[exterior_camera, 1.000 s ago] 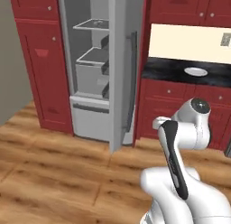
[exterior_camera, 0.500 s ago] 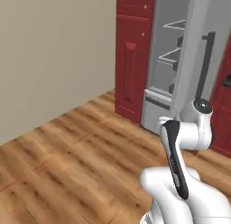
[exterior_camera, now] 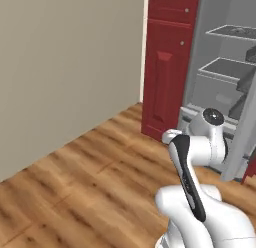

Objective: Place the fish on the counter behind the older fish on the same shelf of the fridge to maintain FIFO order. Close the fridge door when finished.

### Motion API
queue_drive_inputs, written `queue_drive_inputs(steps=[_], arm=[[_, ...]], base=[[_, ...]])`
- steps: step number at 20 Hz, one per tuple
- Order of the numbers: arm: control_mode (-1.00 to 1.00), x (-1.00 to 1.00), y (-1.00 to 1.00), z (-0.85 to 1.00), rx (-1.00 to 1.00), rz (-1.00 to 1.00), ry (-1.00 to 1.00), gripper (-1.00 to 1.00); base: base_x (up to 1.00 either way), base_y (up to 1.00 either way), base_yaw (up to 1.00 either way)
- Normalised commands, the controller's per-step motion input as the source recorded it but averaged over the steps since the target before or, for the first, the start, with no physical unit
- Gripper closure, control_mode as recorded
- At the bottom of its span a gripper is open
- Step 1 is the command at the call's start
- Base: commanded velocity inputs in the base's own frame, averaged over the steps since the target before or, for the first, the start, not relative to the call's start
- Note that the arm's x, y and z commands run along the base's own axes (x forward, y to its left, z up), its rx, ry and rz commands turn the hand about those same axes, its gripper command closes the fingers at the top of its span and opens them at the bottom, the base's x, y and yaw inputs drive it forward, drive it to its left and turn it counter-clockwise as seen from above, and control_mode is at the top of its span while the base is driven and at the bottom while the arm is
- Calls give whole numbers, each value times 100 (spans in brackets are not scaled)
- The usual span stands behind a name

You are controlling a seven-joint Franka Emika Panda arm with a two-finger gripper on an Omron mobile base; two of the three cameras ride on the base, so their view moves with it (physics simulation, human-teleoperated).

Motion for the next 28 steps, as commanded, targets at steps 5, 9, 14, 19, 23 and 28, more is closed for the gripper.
queue_drive_inputs(steps=[5,9,14,19,23,28], arm=[[100,0,0,0,0,0,0,100],[100,0,0,0,0,0,0,100],[100,0,0,0,0,0,0,100],[100,0,0,0,0,0,0,100],[100,0,0,0,0,0,0,100],[100,0,0,0,0,0,0,100]], base=[[90,83,-73],[83,68,-81],[97,70,-65],[100,49,-35],[100,17,-15],[100,-26,-1]])
